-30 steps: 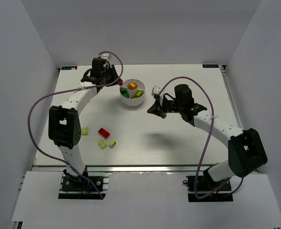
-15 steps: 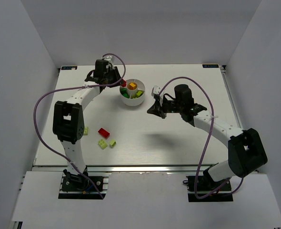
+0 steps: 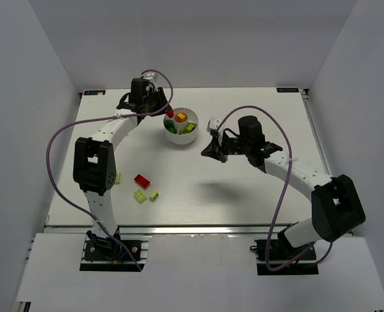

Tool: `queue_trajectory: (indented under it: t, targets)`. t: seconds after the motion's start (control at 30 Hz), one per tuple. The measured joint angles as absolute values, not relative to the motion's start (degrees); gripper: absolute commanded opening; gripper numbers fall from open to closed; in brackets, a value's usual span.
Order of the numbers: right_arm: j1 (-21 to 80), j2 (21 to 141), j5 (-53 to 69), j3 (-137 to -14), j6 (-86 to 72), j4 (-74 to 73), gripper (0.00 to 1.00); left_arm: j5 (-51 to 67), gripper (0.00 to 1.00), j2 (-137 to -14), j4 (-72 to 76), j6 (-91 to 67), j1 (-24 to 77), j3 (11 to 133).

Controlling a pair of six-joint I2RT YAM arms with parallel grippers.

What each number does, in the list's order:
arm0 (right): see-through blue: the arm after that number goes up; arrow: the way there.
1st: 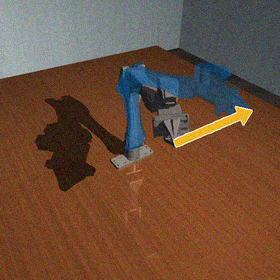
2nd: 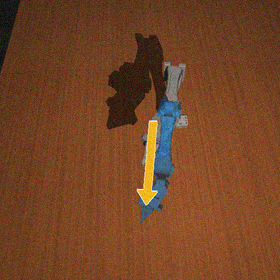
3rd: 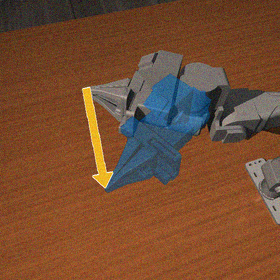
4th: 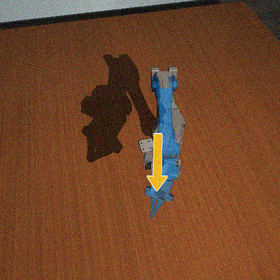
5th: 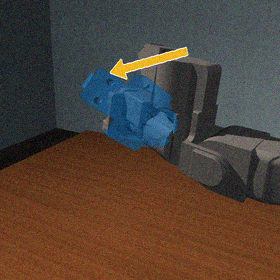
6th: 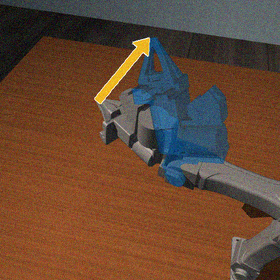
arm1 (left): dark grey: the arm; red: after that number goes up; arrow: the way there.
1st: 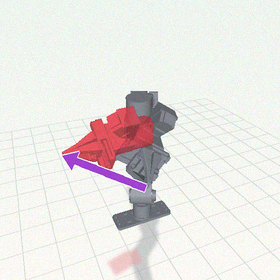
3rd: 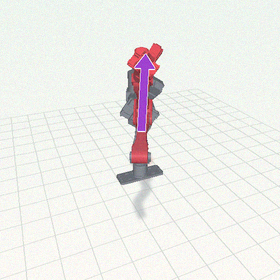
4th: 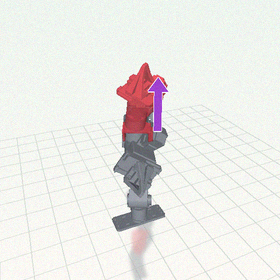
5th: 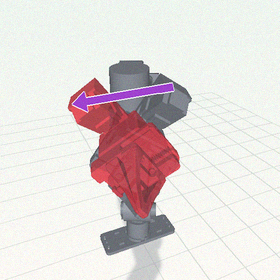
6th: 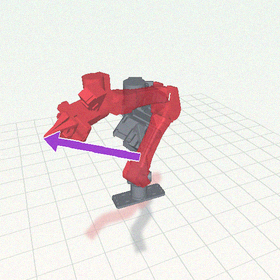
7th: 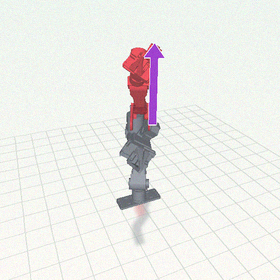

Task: Sort the legos into containers by color

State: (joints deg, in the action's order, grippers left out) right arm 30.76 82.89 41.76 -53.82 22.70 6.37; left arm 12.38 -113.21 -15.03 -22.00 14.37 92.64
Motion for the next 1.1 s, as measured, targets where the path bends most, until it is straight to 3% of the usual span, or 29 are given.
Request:
queue_trajectory:
  t: [0.27,0.4,0.43,0.5,0.53,0.63,0.67,0.7,0.73,0.83,0.87,0.97,1.1]
  targets:
    - [30.76,82.91,41.82,-53.82,22.55,6.35,0.23,11.7,0.52,-114.17,-16.16,-22.09,14.44,93.95]
    - [30.76,82.91,42.19,-53.82,22.74,6.09,0.46,11.2,0.51,-114.69,-16.93,-22.11,14.44,94.26]
    - [30.76,82.96,42.37,-53.84,22.98,5.98,0.59,10.81,0.45,-114.67,-17.17,-22.13,14.44,94.26]
    - [30.76,83.13,43.22,-53.91,23.35,5.61,0.72,9.5,0.27,-114.08,-17.8,-22.5,14.44,94.17]
    - [30.79,83.37,44.05,-54.08,23.92,5.21,0.88,8.71,0.1,-113.34,-18.48,-22.72,14.41,93.91]
    - [31.31,85.03,45.78,-55.66,26.44,2.22,0.89,6.04,0.04,-107.02,-18.96,-23.55,13.87,88.47]
    - [31.73,85.73,46.0,-56.29,27.35,1.02,0.89,5.06,0.07,-103.5,-19.88,-23.81,13.58,85.78]
    - [32.32,86.46,46.04,-56.9,27.97,-0.32,0.89,3.62,0.17,-99.59,-20.32,-24.32,13.21,82.76]
    - [33.04,87.24,45.98,-57.54,28.49,-1.54,0.89,1.93,0.45,-95.0,-20.93,-25.1,12.73,79.31]
    - [34.57,90.76,45.58,-60.97,29.47,-6.76,0.89,-2.9,0.68,-81.71,-23.92,-28.69,11.64,70.39]
    - [34.98,92.55,45.52,-63.05,30.09,-8.91,0.89,-4.21,0.82,-77.82,-25.17,-30.15,11.31,67.75]
    - [35.38,97.19,44.56,-69.04,31.0,-13.65,0.81,-7.92,0.9,-67.51,-29.58,-36.58,10.98,59.59]
    - [35.38,97.86,42.96,-69.65,31.27,-14.59,0.52,-9.69,0.93,-62.78,-36.95,-46.37,10.98,51.07]
